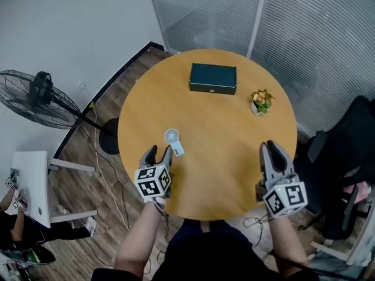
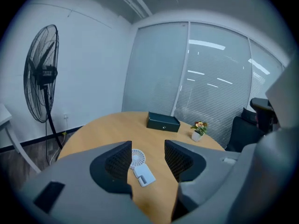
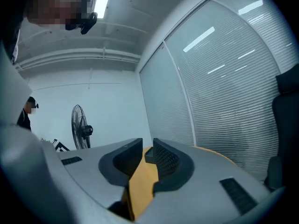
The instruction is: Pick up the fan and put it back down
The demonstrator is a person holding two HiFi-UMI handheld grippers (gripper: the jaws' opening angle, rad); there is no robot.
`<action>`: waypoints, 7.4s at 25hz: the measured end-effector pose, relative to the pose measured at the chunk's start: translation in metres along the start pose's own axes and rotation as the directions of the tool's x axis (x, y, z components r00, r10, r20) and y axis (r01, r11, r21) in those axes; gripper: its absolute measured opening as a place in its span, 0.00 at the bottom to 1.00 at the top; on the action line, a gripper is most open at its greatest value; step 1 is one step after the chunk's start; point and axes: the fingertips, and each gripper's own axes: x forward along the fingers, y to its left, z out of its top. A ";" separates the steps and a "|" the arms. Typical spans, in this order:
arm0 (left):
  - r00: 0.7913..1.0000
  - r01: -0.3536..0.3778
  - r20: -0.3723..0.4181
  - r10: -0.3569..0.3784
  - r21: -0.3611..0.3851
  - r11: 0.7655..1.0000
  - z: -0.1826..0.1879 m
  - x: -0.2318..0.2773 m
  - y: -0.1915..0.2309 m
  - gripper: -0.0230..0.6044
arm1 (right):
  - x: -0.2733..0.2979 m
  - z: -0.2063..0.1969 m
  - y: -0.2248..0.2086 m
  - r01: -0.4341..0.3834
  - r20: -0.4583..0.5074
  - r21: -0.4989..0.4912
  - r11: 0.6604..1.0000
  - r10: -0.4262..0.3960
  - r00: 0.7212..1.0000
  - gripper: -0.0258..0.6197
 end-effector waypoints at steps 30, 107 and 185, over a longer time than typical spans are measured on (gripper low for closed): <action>0.900 0.063 -0.434 0.037 0.213 0.975 -0.123 0.182 0.004 0.43 | 0.012 -0.072 -0.076 0.177 -0.143 0.047 0.983 -0.169 0.975 0.14; 0.670 0.570 0.499 -0.549 0.127 0.812 0.212 -0.174 -0.114 0.38 | -0.018 0.113 0.083 -0.057 0.183 -0.170 0.984 0.088 0.979 0.11; 0.687 0.584 0.442 -0.577 0.137 0.800 0.200 -0.142 -0.128 0.38 | 0.000 0.091 0.055 -0.050 0.136 -0.150 0.987 0.071 0.988 0.06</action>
